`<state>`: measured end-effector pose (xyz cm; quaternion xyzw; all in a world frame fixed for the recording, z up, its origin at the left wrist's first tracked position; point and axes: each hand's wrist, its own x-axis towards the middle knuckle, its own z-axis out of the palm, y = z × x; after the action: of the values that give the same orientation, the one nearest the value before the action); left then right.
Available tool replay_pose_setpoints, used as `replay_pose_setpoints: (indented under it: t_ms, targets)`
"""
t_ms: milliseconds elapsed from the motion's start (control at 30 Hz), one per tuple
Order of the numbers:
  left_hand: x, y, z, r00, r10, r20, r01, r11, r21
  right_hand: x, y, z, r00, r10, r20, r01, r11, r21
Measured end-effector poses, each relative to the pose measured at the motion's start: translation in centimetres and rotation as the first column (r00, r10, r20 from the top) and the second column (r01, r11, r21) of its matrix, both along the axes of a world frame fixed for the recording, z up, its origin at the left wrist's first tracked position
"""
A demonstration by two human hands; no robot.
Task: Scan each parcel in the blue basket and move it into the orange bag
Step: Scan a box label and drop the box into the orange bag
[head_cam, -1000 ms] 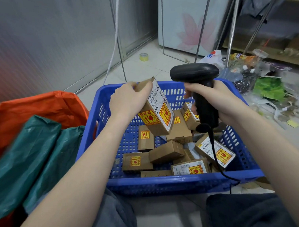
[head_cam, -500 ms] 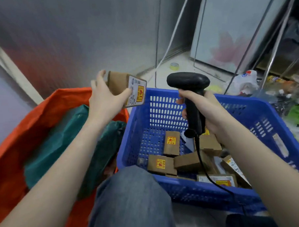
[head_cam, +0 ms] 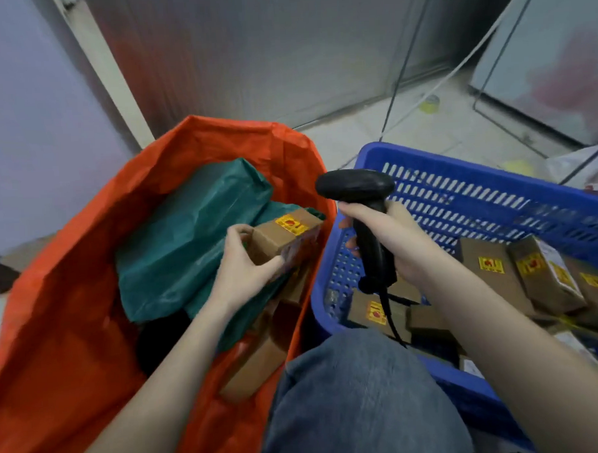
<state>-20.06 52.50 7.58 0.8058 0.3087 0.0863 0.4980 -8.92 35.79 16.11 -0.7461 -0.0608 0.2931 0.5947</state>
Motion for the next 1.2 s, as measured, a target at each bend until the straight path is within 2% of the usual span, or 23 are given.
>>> replay_pose_setpoints:
  t_ms: [133,233,333,467,600,800,1000,1200]
  targets:
    - [0.0,-1.1,-0.9,0.99,-0.009,-0.14,0.005,0.999,-0.034,0.3,-0.1,-1.0,1.0,0.008,-0.027,-0.008,1.0,-0.026]
    - [0.9,-1.1,0.4,0.999,0.015,-0.052,-0.019,0.997,-0.07,0.5,-0.9,-0.6,0.999,-0.002,-0.032,0.001,1.0,-0.027]
    - [2.5,-1.4,2.5,0.998,-0.021,0.052,0.023,0.999,-0.044,0.9,-2.1,0.3,1.0,-0.022,-0.014,0.022,1.0,-0.008]
    - [5.4,-4.2,6.4,0.983,-0.118,0.138,0.11,0.992,0.061,1.6,-5.8,3.0,0.997,-0.062,0.047,0.062,0.998,0.011]
    - [8.5,-9.2,10.0,0.948,-0.281,0.15,0.25,0.948,0.196,2.6,-11.5,5.6,0.976,-0.175,0.128,0.171,0.984,0.044]
    - [13.6,-18.8,12.4,0.883,-0.46,0.092,0.44,0.881,0.174,4.2,-22.1,7.7,0.915,-0.338,0.222,0.34,0.94,0.032]
    - [18.0,-27.9,10.1,0.817,-0.577,0.0,0.576,0.814,0.074,6.7,-31.9,5.1,0.816,-0.531,0.227,0.544,0.839,0.008]
    - [21.2,-34.9,3.2,0.798,-0.59,-0.122,0.584,0.807,-0.087,8.6,-38.3,-1.1,0.773,-0.622,0.124,0.63,0.776,-0.033]
